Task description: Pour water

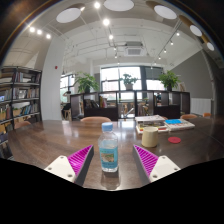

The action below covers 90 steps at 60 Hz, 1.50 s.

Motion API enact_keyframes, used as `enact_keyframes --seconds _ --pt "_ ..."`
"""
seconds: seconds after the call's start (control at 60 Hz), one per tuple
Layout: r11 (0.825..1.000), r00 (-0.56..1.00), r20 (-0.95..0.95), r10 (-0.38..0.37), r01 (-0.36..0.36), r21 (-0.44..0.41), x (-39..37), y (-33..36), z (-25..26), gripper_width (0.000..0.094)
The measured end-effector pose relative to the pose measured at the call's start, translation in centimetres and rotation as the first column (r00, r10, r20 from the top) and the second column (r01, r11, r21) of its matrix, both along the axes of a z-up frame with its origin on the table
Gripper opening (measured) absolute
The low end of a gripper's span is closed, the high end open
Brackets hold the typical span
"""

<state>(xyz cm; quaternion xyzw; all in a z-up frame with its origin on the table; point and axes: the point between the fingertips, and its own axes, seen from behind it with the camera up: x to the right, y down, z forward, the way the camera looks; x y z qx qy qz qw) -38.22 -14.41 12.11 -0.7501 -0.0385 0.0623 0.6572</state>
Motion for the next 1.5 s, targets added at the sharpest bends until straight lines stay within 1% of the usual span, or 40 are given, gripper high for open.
enact_keyframes --seconds 0.1,0.3,0.367,0.45,0.5,0.533,0.567,0.6,0.733,0.75,0.783,0.95,1.05,1.1,1.167,1.283,1.383,1.5 --pt "1.000 1.000 -0.026 -0.002 0.002 0.003 -1.2 2.6 -0.1 0.0793" --pt "0.998 0.999 0.009 0.053 -0.053 -0.026 -3.8 7.1 -2.3 0.0784" --pt "0.998 0.999 0.023 0.049 -0.048 -0.031 -3.9 8.2 -2.8 0.0783" --pt "0.998 0.998 0.045 0.040 -0.038 -0.040 -3.8 9.3 -3.5 0.0726" --pt "0.999 0.999 0.034 0.031 -0.030 -0.037 -3.7 9.8 -3.7 0.0653" --pt "0.999 0.999 0.032 0.022 -0.021 -0.026 -3.6 10.0 -3.6 0.0592" --pt "1.000 0.999 0.032 0.011 -0.010 -0.016 -3.2 10.3 -3.6 0.0471" --pt "1.000 0.999 0.038 0.019 -0.019 -0.011 -3.4 10.1 -4.0 0.0464" --pt "0.999 0.999 0.014 0.043 -0.043 0.008 -3.2 10.2 -3.8 0.0333" --pt "0.999 0.999 0.014 0.044 -0.044 0.013 -3.2 10.2 -3.8 0.0336" --pt "0.999 0.999 0.008 0.041 -0.041 0.019 -3.2 10.3 -3.9 0.0301" --pt "0.999 0.999 0.002 0.034 -0.034 0.009 -2.9 10.6 -3.7 0.0301" --pt "1.000 1.000 -0.009 0.008 -0.008 -0.017 -2.2 12.4 -3.2 0.0302" --pt "1.000 0.998 -0.066 0.006 -0.007 -0.026 -2.0 13.4 -2.4 0.0304" --pt "1.000 0.979 -0.205 -0.001 -0.005 -0.029 -1.2 15.6 -1.3 0.0304" --pt "0.999 0.872 -0.489 -0.018 -0.009 -0.053 0.0 19.2 0.8 0.0304" --pt "0.999 0.695 -0.718 -0.029 -0.011 -0.051 1.7 22.3 1.9 0.0300" --pt "0.999 0.386 -0.922 -0.027 -0.013 -0.035 3.8 25.4 3.5 0.0303"
